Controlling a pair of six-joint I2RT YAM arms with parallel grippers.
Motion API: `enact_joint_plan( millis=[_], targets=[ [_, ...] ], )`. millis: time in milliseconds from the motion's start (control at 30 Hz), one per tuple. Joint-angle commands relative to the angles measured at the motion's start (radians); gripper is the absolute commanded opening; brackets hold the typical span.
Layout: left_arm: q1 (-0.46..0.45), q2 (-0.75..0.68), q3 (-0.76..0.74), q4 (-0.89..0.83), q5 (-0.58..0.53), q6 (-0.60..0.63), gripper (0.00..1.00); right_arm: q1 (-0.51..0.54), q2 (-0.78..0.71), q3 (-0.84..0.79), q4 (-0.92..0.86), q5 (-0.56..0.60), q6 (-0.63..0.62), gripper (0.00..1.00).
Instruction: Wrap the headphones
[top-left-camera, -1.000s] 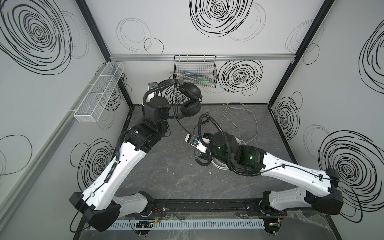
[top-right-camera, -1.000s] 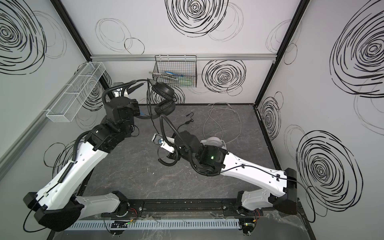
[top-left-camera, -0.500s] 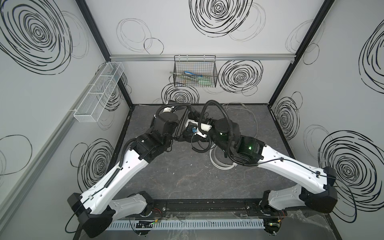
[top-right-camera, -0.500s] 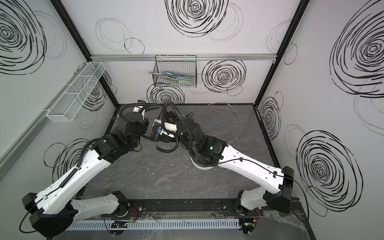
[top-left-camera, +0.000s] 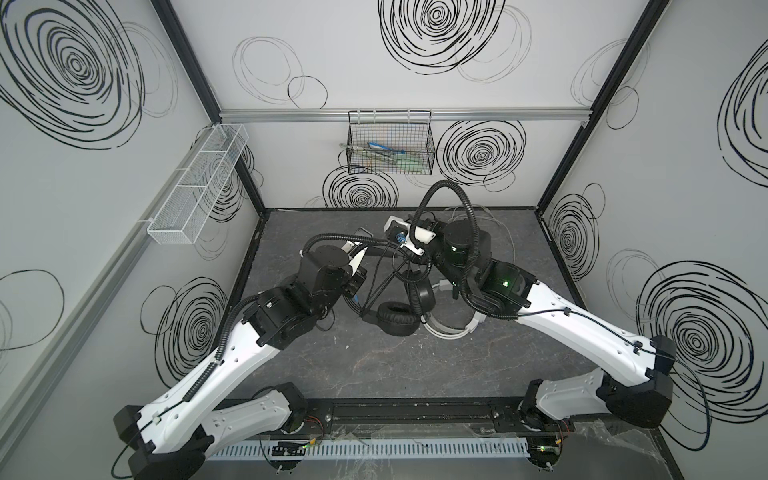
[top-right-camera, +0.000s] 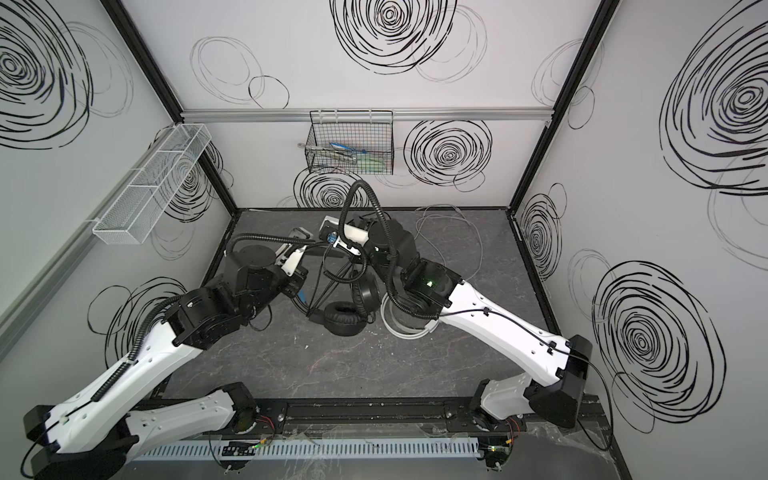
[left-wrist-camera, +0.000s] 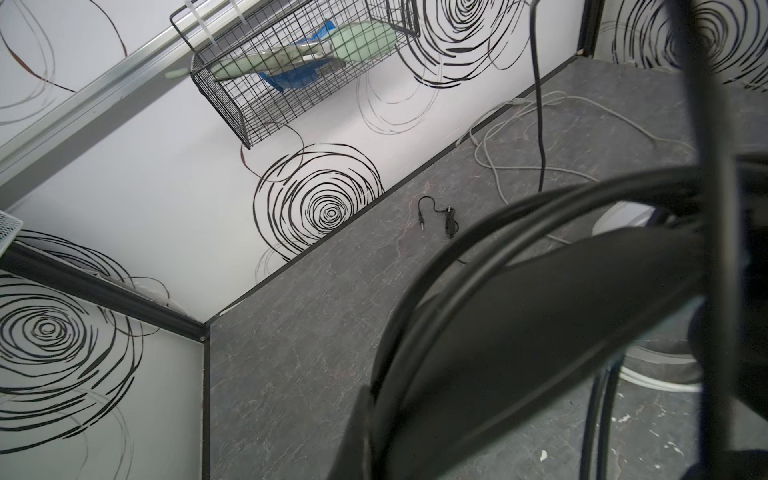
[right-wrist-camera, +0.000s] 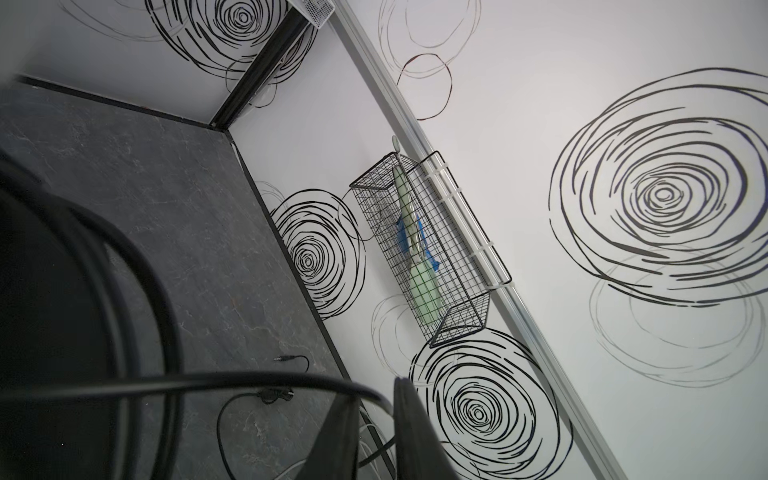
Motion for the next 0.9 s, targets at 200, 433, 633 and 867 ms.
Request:
enact_joint_plan(
  millis=[200,433,633,867],
  targets=[
    [-0.002,-0.059,0.042,0.089,0.101,-0.113,0.00,-0.167,-0.093,-0.016,0.082,-0.075,0.254,0.21],
    [-0.001,-0.051,0.063,0.100,0.082,-0.132,0.00,-0.224,-0.147,-0.071,0.138,-0.094,0.352,0.18],
    [-0.001,-0.062,0.080,0.127,0.144,-0.151,0.00,-0.324,-0.160,-0.099,0.113,-0.162,0.479,0.16],
    [0.004,-0.044,0.162,0.091,0.121,-0.172,0.00,-0.450,-0.235,-0.183,0.106,-0.544,0.615,0.46]
  ],
)
